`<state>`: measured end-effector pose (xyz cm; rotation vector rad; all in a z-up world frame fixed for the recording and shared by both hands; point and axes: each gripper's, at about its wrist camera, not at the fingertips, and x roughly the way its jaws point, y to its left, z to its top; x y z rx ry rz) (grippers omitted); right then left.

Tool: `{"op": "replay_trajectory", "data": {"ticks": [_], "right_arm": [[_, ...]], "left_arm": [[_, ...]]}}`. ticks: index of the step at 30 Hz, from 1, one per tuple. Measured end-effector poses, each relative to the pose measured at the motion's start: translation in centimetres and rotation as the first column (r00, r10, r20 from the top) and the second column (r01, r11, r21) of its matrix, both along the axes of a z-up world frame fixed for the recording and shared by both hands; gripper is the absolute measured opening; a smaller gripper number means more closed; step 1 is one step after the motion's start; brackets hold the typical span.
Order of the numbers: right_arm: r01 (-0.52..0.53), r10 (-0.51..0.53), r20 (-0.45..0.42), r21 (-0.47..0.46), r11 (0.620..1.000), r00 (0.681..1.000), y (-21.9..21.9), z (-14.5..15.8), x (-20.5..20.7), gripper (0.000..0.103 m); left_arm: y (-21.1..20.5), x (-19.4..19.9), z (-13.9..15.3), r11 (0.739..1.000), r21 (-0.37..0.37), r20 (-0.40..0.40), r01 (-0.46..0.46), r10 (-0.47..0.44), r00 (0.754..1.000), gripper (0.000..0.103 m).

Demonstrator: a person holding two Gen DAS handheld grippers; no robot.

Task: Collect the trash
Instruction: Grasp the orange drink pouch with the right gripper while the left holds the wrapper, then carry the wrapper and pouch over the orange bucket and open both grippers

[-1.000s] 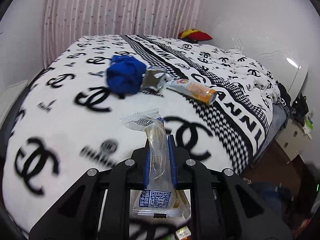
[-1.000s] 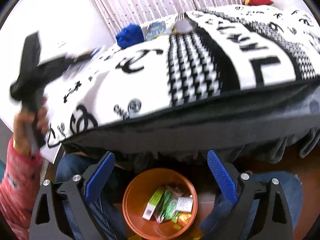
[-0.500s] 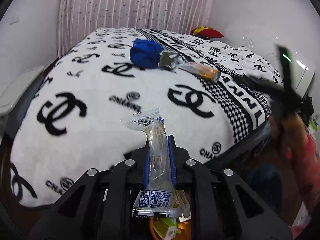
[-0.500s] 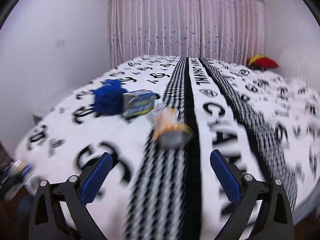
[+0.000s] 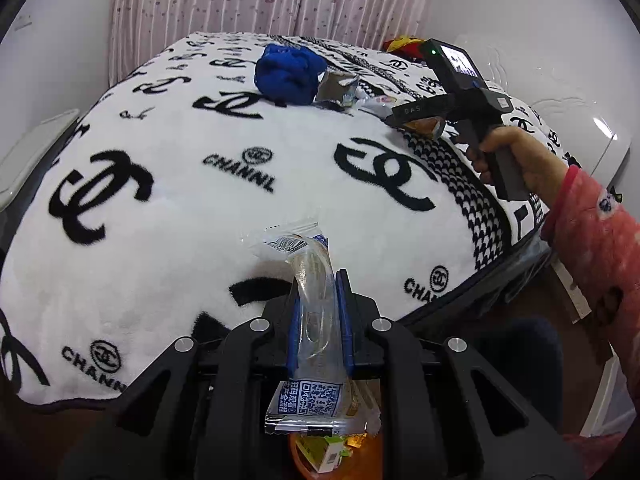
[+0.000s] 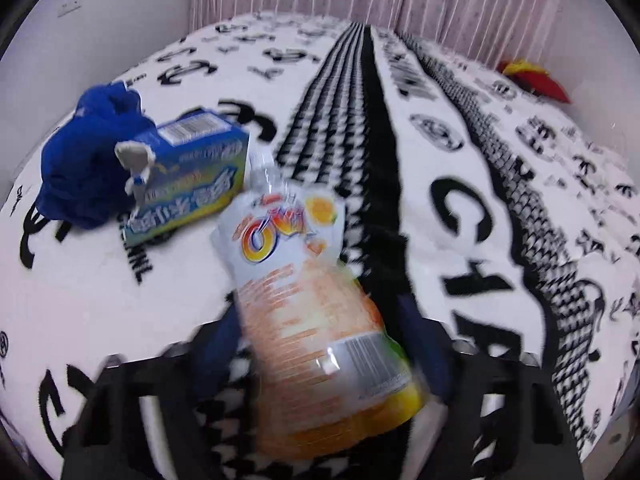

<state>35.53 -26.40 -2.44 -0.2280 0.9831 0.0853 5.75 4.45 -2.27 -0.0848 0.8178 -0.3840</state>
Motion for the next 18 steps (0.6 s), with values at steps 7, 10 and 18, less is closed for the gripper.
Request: {"op": "replay_trajectory", "data": {"ticks": [7, 10, 18], "right_arm": [[0.021, -0.023, 0.055, 0.023, 1.0, 0.998, -0.5, 1.0, -2.7, 0.054], [0.029, -0.037, 0.083, 0.086, 0.996, 0.996, -1.7, 2.5, -5.3, 0.05], [-0.035, 0.003, 0.159, 0.2, 0.979, 0.987, -3.3, 5.8, -14.5, 0.049]], "left_arm": [[-0.2, -0.3, -0.1, 1.0, -0.02, -0.004, 0.014, -0.014, 1.0, 0.015], [-0.4, -0.8, 0.4, 1.0, -0.021, 0.009, 0.021, -0.021, 1.0, 0.015], [-1.3, -2.7, 1.9, 0.998, -0.015, 0.05, 0.055, -0.054, 0.997, 0.015]]}}
